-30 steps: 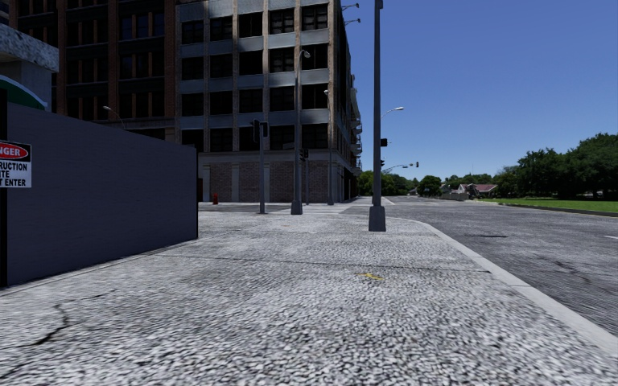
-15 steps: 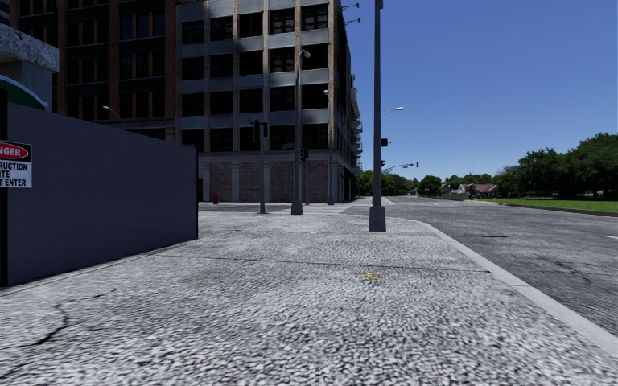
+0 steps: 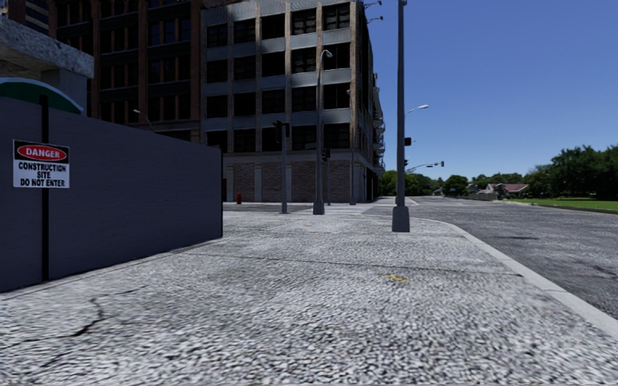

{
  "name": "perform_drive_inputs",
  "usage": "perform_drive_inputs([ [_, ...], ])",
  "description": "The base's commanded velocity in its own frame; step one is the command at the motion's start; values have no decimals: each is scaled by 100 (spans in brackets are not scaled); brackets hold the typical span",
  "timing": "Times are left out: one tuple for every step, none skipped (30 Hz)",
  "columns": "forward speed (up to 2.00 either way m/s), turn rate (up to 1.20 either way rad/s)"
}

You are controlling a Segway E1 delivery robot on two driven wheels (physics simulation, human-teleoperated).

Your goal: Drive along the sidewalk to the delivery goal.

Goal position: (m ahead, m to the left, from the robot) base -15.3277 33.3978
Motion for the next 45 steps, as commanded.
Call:
perform_drive_inputs([
  [0,33],
  [0,33],
  [0,33],
  [0,33],
  [0,33],
  [0,34],
  [0,36],
  [0,36],
  [0,38],
  [0,39],
  [0,40],
  [0,40],
  [0,40],
  [0,40],
  [0,41],
  [0,41],
  [0,41],
  [0,41],
  [0,41],
  [0,41],
  [0,41],
  [0,42],
  [0,42],
  [0,44],
  [0,45],
  [0,45],
  [0,47],
  [0,48],
  [0,49],
  [0,49],
  [0,52],
  [0,53],
  [0,55],
  [0,55],
  [0,57],
  [0,57],
  [0,57],
  [0,58],
  [0,59],
  [0,61],
  [0,61],
  [0,62],
  [0,62],
  [0,62],
  [0,63],
])
